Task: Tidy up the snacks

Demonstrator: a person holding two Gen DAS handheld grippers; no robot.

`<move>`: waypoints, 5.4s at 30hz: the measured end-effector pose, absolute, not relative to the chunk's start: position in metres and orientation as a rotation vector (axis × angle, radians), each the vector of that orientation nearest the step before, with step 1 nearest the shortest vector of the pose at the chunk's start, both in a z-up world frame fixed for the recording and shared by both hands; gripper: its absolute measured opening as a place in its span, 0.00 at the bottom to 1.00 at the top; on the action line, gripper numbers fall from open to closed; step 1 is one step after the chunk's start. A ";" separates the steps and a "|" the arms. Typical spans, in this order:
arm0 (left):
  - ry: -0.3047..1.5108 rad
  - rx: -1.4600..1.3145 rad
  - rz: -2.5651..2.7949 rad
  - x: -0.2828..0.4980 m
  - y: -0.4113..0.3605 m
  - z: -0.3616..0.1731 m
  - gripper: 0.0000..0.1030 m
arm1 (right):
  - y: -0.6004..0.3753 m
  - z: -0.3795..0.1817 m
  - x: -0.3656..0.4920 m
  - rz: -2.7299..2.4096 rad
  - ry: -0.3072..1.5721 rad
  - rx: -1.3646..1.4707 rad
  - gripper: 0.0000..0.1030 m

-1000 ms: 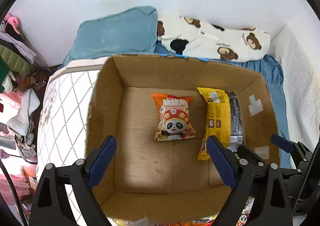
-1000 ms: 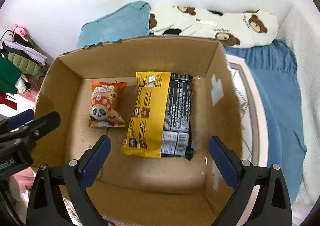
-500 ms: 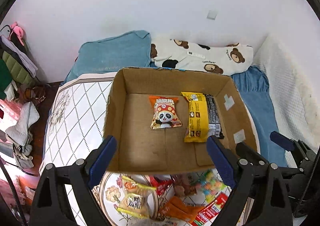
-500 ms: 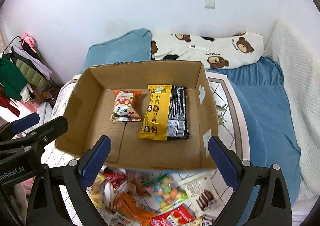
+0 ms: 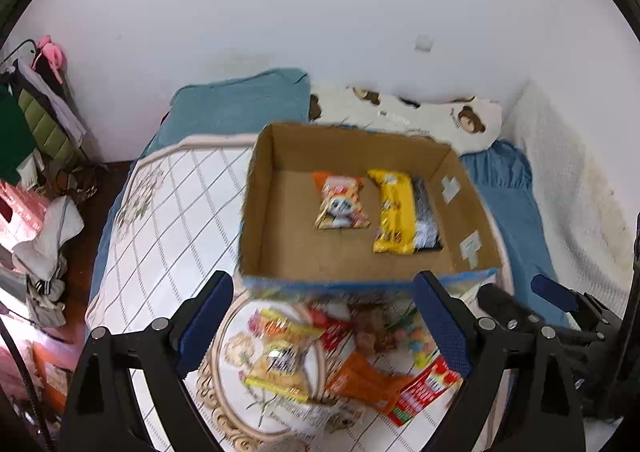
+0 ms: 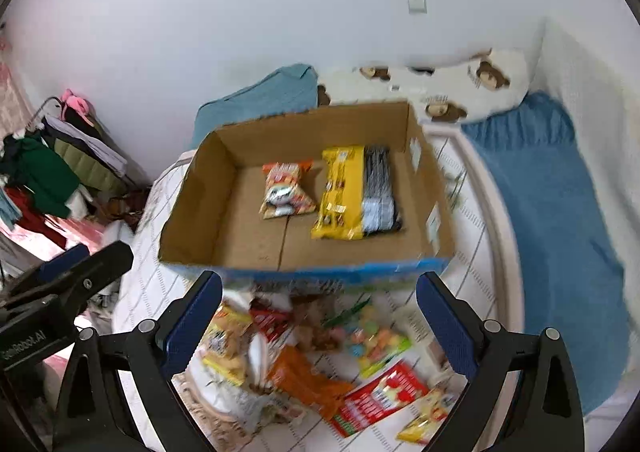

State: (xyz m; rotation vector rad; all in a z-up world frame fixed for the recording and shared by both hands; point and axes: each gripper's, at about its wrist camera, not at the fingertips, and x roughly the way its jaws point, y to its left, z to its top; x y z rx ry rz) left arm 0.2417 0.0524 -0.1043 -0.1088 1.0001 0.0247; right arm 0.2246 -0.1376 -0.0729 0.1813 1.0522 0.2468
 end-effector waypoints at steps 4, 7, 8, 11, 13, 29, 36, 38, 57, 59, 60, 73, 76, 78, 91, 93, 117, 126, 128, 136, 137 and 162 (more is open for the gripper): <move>1.083 -0.098 0.067 0.218 0.068 -0.138 0.89 | -0.131 -0.104 0.211 0.284 1.126 0.179 0.97; 1.200 -0.101 0.094 0.198 0.080 -0.182 0.89 | -0.119 -0.136 0.195 0.332 1.191 0.130 0.95; 1.250 -0.104 0.112 0.190 0.085 -0.200 0.89 | -0.113 -0.149 0.190 0.353 1.215 0.099 0.92; 1.386 -0.162 0.143 0.168 0.096 -0.246 0.89 | -0.096 -0.184 0.180 0.392 1.279 0.014 0.71; 1.487 -0.287 0.156 0.158 0.105 -0.279 0.89 | -0.089 -0.202 0.176 0.405 1.298 -0.036 0.71; 1.617 -0.773 0.139 0.169 0.122 -0.380 0.53 | -0.018 -0.287 0.162 0.568 1.393 -0.505 0.72; 1.599 -0.168 0.159 0.155 0.107 -0.359 0.52 | -0.028 -0.318 0.167 0.491 1.515 -0.375 0.63; 1.592 -0.132 0.156 0.153 0.110 -0.359 0.52 | -0.042 -0.320 0.172 0.461 1.590 -0.205 0.63; 1.592 -0.185 0.201 0.160 0.125 -0.384 0.63 | -0.013 -0.352 0.147 0.289 1.573 -0.130 0.73; 1.590 -0.181 0.202 0.158 0.123 -0.381 0.63 | -0.011 -0.354 0.143 0.284 1.570 -0.128 0.73; 1.589 -0.177 0.203 0.158 0.122 -0.381 0.63 | -0.003 -0.357 0.141 0.284 1.569 -0.128 0.73; 1.547 -0.163 0.204 0.143 0.104 -0.358 0.43 | -0.022 -0.328 0.132 0.297 1.513 -0.133 0.54; 1.523 -0.168 0.190 0.140 0.098 -0.343 0.43 | -0.026 -0.314 0.128 0.312 1.504 -0.094 0.53; 1.501 -0.167 0.173 0.139 0.093 -0.330 0.43 | -0.031 -0.304 0.127 0.325 1.502 -0.055 0.52; 1.294 -0.222 -0.008 0.175 0.053 -0.208 0.43 | -0.080 -0.205 0.155 0.427 1.403 0.239 0.52; 1.261 -0.229 -0.051 0.196 0.055 -0.185 0.43 | -0.092 -0.179 0.169 0.431 1.356 0.279 0.52; 1.465 -0.194 -0.050 0.420 0.082 -0.228 0.43 | -0.064 -0.169 0.378 0.402 1.355 0.238 0.52; 1.517 -0.164 -0.053 0.412 0.076 -0.244 0.88 | -0.047 -0.214 0.388 0.420 1.504 0.175 0.94; 1.511 -0.162 -0.050 0.412 0.076 -0.244 0.93 | -0.049 -0.217 0.388 0.399 1.510 0.165 0.94; 1.485 -0.158 -0.025 0.408 0.078 -0.238 0.93 | -0.064 -0.213 0.387 0.321 1.481 0.117 0.96; 1.483 -0.157 -0.018 0.407 0.078 -0.238 0.93 | -0.065 -0.213 0.386 0.309 1.478 0.110 0.96; 1.166 -0.111 0.006 0.335 0.062 -0.149 0.93 | -0.101 -0.122 0.321 0.231 1.181 0.032 0.96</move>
